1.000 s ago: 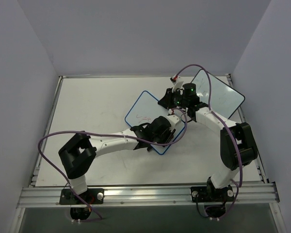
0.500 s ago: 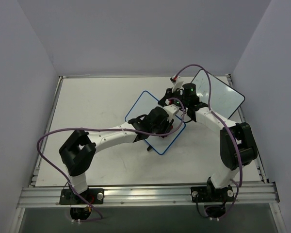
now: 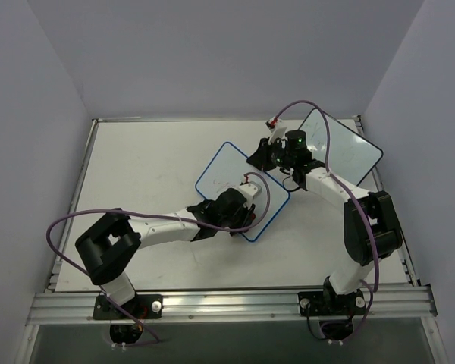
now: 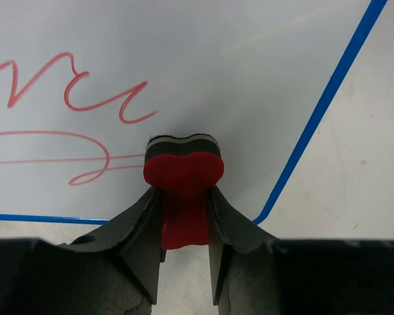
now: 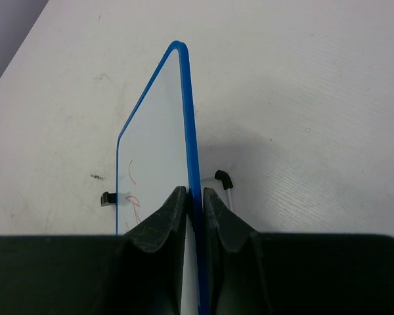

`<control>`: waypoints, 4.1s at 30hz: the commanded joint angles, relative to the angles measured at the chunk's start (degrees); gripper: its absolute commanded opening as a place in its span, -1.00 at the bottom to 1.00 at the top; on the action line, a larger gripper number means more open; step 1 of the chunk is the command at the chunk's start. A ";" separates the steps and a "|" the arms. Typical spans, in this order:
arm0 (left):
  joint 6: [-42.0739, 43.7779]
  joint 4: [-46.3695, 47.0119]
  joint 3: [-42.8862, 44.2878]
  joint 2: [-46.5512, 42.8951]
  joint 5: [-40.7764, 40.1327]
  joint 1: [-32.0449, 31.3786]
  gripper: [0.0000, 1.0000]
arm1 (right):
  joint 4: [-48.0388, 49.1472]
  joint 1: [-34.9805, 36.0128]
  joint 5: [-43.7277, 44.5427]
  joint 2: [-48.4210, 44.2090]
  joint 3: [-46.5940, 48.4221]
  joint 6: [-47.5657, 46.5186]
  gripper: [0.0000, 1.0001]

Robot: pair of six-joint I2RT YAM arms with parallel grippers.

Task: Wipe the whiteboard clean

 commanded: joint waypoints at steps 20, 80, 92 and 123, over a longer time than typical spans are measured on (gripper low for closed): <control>4.03 -6.18 12.12 4.10 0.31 3.88 -0.95 | -4.88 2.35 -1.48 1.07 1.26 -0.74 -1.00; 0.70 4.79 7.84 5.08 4.17 13.38 -0.95 | -5.05 3.05 -1.57 2.04 1.61 -1.00 -1.00; -5.02 14.12 -8.43 0.50 3.74 10.57 -0.95 | -5.23 3.32 -1.48 2.39 1.96 -0.92 -1.00; -2.73 27.13 -8.43 5.07 4.80 -1.30 -0.95 | -5.40 3.40 -1.30 2.30 1.96 -1.09 -1.00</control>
